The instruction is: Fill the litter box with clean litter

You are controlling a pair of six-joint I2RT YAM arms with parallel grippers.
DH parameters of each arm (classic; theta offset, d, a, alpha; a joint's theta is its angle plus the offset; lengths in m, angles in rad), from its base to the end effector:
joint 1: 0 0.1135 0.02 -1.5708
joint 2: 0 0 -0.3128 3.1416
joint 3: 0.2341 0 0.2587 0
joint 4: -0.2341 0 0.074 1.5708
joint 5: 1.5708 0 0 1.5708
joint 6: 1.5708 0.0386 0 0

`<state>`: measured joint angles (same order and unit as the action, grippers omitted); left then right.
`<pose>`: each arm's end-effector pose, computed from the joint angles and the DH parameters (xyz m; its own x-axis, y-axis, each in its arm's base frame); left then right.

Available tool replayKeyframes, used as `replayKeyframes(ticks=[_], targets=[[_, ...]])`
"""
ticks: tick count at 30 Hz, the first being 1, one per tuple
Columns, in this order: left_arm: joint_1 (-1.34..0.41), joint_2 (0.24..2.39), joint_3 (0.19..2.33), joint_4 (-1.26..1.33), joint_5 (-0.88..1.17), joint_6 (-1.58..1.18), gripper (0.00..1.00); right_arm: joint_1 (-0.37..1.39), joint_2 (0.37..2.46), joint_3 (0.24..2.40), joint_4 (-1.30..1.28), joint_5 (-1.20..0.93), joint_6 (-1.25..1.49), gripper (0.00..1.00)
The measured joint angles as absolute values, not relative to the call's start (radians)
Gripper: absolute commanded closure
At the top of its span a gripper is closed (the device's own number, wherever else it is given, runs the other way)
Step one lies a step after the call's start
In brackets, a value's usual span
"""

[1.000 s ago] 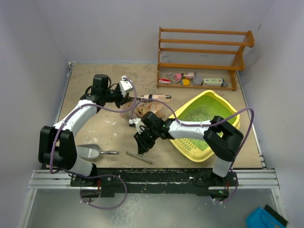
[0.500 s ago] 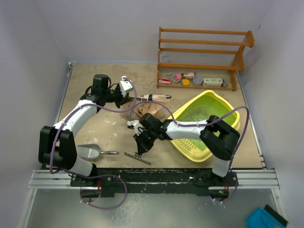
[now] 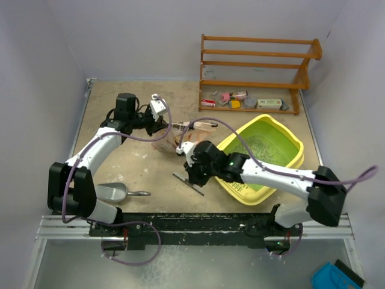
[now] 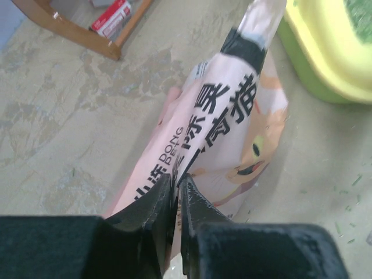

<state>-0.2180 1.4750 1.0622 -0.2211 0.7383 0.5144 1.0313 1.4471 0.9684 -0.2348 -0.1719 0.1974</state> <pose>0.3139 -0.0962 0.3181 -0.1642 0.4091 -0.8976 0.8847 0.4635 0.0494 0.1572 0.2755 0.2879 -0.5085 -0.4731 -0.7194 -0.8281 0.4976 0.2581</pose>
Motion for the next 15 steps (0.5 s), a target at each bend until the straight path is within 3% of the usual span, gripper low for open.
replayKeyframes(ticks=[2, 4, 8, 9, 10, 15], targets=[[-0.217, 1.452, 1.062, -0.199, 0.766, 0.492, 0.62, 1.031, 1.368, 0.95, -0.27, -0.112, 0.186, 1.0], [-0.216, 1.418, 1.062, -0.169, 0.796, 0.469, 0.43, 1.03, 1.312, 0.937, -0.303, -0.07, 0.179, 1.0], [-0.216, 1.338, 1.062, -0.097, 0.873, 0.422, 0.2, 1.03, 1.226, 0.926, -0.361, 0.015, 0.17, 1.0], [-0.216, 1.319, 1.062, -0.077, 0.899, 0.408, 0.06, 1.03, 1.207, 0.926, -0.372, 0.038, 0.168, 1.0], [-0.216, 1.306, 1.062, -0.062, 0.928, 0.4, 0.0, 1.03, 1.194, 0.926, -0.378, 0.052, 0.168, 1.0], [-0.216, 1.285, 1.05, 0.015, 1.12, 0.349, 0.01, 1.029, 1.093, 0.925, -0.41, 0.123, 0.165, 1.0]])
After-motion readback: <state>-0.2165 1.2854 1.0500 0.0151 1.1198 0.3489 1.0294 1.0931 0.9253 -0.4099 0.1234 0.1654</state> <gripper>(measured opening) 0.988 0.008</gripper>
